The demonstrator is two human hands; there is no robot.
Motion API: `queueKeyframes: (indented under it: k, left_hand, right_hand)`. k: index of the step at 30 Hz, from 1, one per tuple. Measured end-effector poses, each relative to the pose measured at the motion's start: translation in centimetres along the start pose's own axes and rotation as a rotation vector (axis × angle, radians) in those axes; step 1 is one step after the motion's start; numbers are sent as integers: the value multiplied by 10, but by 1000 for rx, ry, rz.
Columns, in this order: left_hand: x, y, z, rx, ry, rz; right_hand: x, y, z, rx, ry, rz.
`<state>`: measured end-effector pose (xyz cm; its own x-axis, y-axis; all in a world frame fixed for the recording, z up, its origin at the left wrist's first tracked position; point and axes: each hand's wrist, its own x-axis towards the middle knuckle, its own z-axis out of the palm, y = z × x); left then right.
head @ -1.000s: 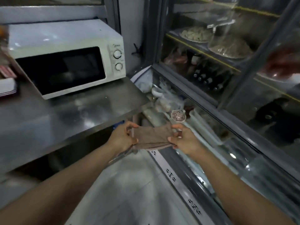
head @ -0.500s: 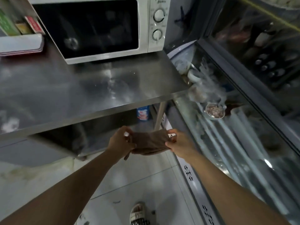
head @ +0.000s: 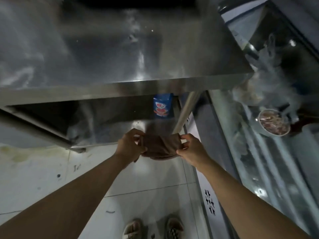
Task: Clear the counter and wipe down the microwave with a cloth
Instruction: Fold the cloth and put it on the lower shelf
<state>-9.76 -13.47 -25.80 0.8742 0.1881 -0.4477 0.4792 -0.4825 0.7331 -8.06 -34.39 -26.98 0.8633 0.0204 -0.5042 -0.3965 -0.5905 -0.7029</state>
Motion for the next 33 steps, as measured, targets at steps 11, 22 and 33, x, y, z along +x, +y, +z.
queueKeyframes:
  k: [11, 22, 33]
  left_hand:
    - [178, -117, 106, 75, 177, 0]
    - [305, -180, 159, 60, 298, 122]
    - [309, -192, 171, 583, 180, 155]
  right_hand:
    - [184, 101, 94, -66, 88, -124]
    - [302, 139, 149, -114, 223, -239]
    - [314, 151, 169, -615, 57, -253]
